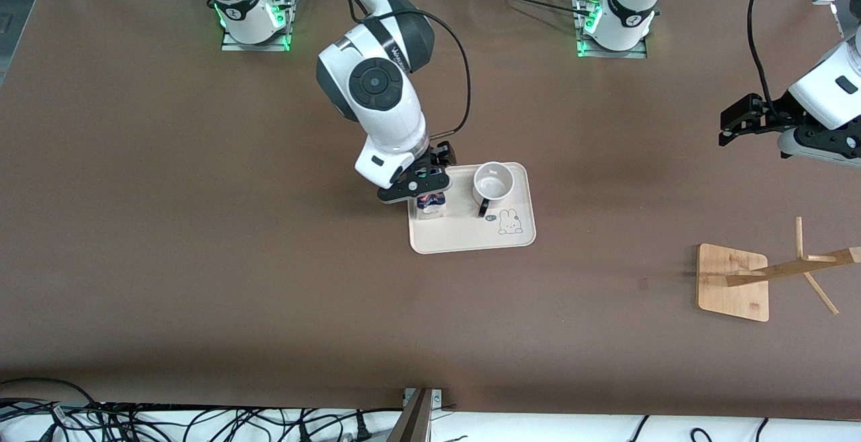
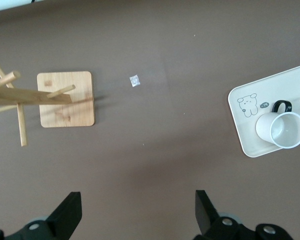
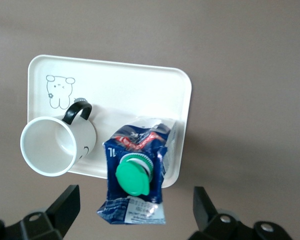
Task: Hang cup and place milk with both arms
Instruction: 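Reach the right gripper down to the milk carton on the tray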
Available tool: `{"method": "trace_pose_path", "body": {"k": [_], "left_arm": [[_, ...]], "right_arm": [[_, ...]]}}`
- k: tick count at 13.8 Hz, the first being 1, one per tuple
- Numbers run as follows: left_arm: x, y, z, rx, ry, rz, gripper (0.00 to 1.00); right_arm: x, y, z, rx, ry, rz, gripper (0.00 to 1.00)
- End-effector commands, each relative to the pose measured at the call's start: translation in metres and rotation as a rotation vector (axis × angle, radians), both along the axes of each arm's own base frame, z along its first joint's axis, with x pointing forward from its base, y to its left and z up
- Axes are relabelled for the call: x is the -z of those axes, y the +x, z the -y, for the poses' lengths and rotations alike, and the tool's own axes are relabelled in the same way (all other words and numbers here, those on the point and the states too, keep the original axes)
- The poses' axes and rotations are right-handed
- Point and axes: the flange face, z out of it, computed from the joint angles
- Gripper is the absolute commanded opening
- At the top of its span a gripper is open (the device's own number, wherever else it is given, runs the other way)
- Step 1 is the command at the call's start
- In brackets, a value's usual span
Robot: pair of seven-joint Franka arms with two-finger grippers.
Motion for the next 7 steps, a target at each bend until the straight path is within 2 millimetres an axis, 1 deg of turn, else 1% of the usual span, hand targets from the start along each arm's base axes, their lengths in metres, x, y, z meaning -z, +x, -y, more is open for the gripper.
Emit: {"method": "trace_pose_path", "body": {"k": [1, 2, 3, 4, 6, 7], "left_arm": [[-0.004, 0.013, -0.004, 0.046, -0.013, 0.005, 1.00], [-0.004, 0.013, -0.005, 0.045, -0.015, 0.004, 1.00], [-0.004, 0.013, -0.005, 0.045, -0.015, 0.002, 1.00], [-0.003, 0.012, -0.007, 0.042, -0.016, -0.001, 1.00], [-0.003, 0.012, -0.008, 0.045, -0.016, -0.002, 1.00], [-0.003, 0.012, -0.008, 0.046, -0.016, -0.002, 1.00]], "right_arm": [[0.007, -0.005, -0.013, 0.003, -0.030, 0.019, 1.00], [0.010, -0.006, -0.014, 0.001, -0.046, 0.027, 1.00], [0.018, -0.009, -0.017, -0.005, -0.059, 0.025, 1.00], [0.024, -0.015, -0.024, -0.019, -0.069, 0.028, 1.00], [0.035, -0.018, -0.027, -0.006, -0.079, 0.036, 1.00], [0.036, -0.018, -0.027, -0.008, -0.080, 0.045, 1.00]]}}
